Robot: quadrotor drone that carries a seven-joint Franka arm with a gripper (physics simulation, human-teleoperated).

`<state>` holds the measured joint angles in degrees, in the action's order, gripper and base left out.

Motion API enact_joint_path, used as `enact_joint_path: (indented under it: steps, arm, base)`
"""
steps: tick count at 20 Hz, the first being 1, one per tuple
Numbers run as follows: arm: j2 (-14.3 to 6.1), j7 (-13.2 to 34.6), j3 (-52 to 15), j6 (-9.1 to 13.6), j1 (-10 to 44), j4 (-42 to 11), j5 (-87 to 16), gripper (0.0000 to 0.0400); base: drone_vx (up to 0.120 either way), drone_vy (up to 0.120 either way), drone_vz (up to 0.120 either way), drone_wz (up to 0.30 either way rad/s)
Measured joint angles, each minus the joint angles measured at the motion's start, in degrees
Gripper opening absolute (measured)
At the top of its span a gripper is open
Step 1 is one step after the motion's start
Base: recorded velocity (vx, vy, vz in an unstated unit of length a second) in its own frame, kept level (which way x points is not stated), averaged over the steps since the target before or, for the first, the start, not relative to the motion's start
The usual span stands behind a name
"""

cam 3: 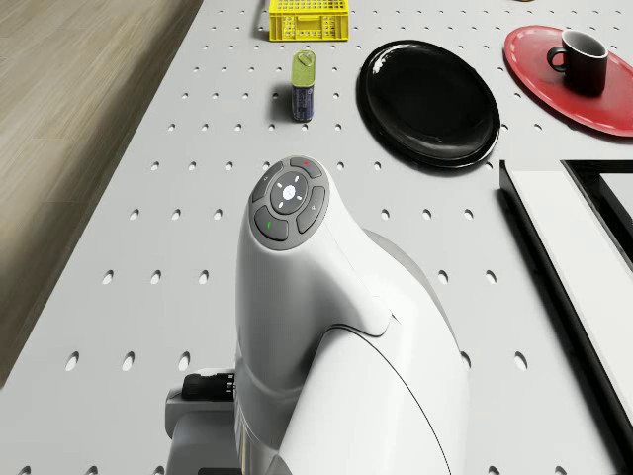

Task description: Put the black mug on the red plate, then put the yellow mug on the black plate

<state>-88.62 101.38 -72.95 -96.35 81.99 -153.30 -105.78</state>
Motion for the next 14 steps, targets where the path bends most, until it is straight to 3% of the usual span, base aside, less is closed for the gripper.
enact_joint_path:
  steps: [14]
  arm:
    - [0.86, 0.07, 6.01, -2.57, 1.18, 2.17, -5.54, 0.0400]
  base:
    - [0.000, 0.000, 0.000, 0.000]
